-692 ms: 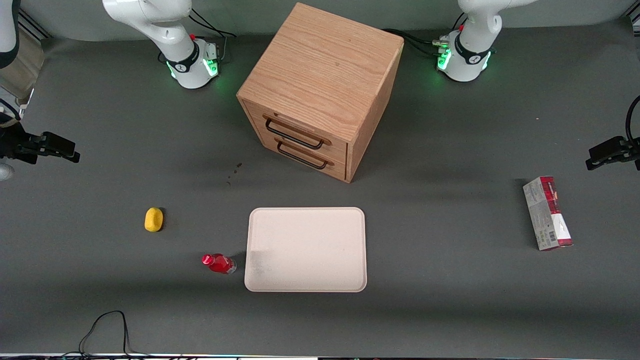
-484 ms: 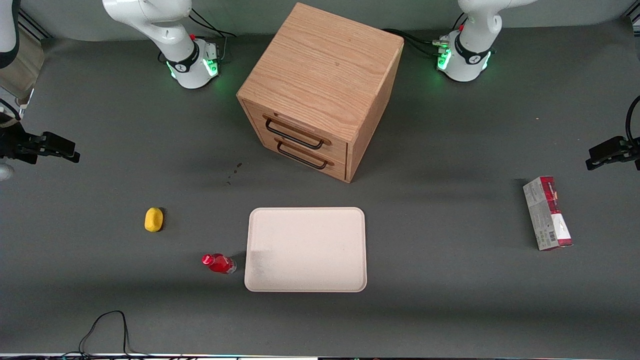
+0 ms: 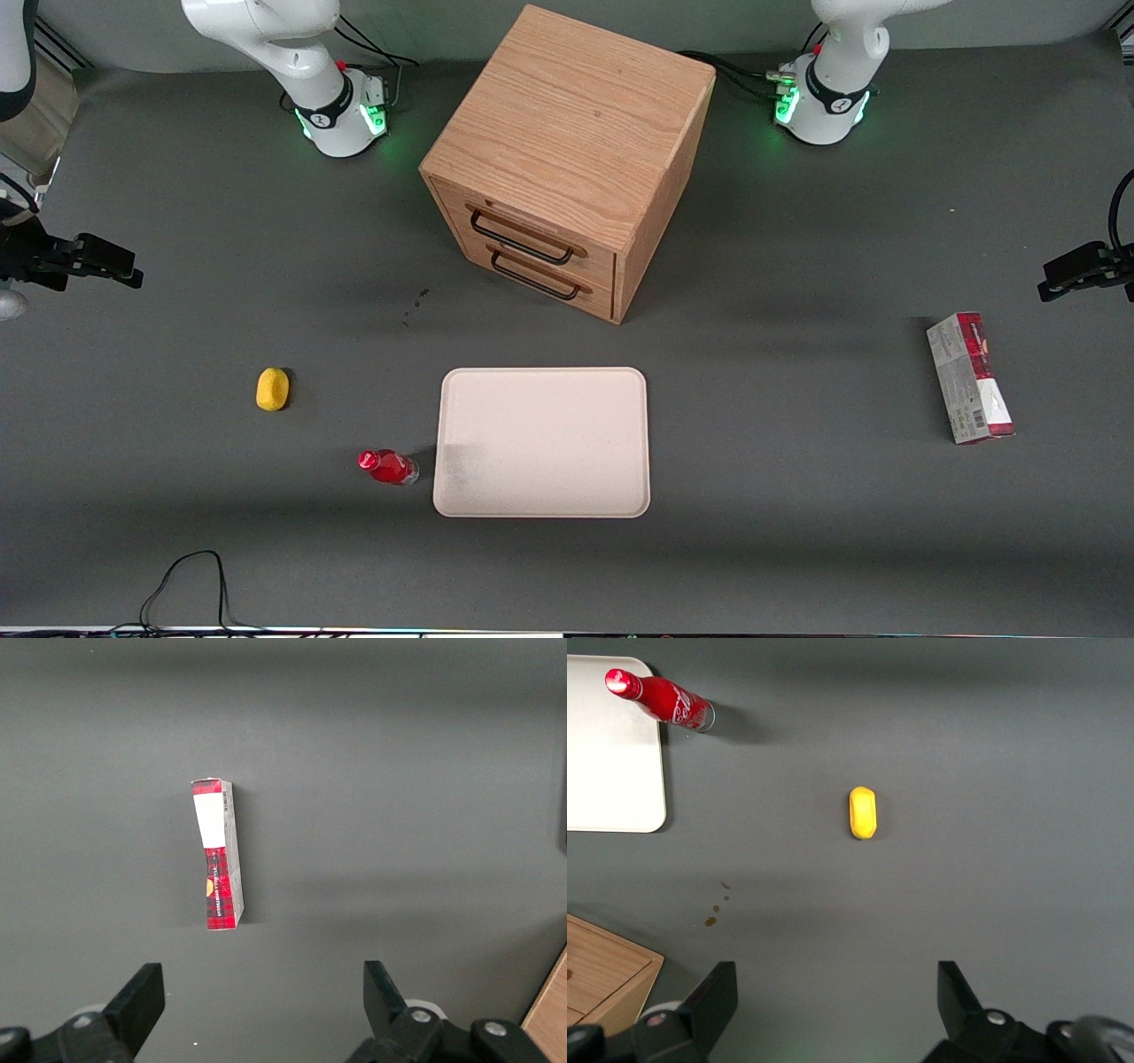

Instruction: Place coke bottle on tray

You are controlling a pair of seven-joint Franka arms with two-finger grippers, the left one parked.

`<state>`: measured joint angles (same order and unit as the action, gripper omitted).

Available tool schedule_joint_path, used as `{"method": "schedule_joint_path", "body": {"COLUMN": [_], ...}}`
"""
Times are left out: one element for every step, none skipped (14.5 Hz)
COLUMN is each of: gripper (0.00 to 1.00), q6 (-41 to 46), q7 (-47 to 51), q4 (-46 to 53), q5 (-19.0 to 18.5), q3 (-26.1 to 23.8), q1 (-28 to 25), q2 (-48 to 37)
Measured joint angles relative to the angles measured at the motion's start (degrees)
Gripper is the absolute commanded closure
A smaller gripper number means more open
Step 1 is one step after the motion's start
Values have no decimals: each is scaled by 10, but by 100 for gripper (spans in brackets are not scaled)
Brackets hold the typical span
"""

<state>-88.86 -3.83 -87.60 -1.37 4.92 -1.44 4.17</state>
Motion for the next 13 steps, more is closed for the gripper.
{"method": "schedule_joint_path", "body": {"gripper": [0, 0, 0, 0, 0, 0, 0, 0, 0, 0, 0, 0, 0], "q6": [-2, -5, -9, -10, -10, -10, -11, -11, -11, -11, -12, -15, -22], "q7": [0, 0, 3, 5, 6, 7, 7, 13, 27, 46, 65, 77, 87], "q4": [6, 23, 49, 81, 115, 150, 186, 220, 249, 273, 294, 311, 323], "q5": [0, 2, 5, 9, 11, 12, 12, 12, 12, 12, 12, 12, 12], "q3": [-1, -1, -2, -3, -3, -4, -5, -5, -5, -6, -7, -7, -8], "q1": [-3, -11, -22, -33, -44, -56, -70, -85, -101, -116, -130, -143, -155], "q2": [6, 18, 39, 65, 93, 123, 154, 183, 210, 235, 257, 275, 290]}}
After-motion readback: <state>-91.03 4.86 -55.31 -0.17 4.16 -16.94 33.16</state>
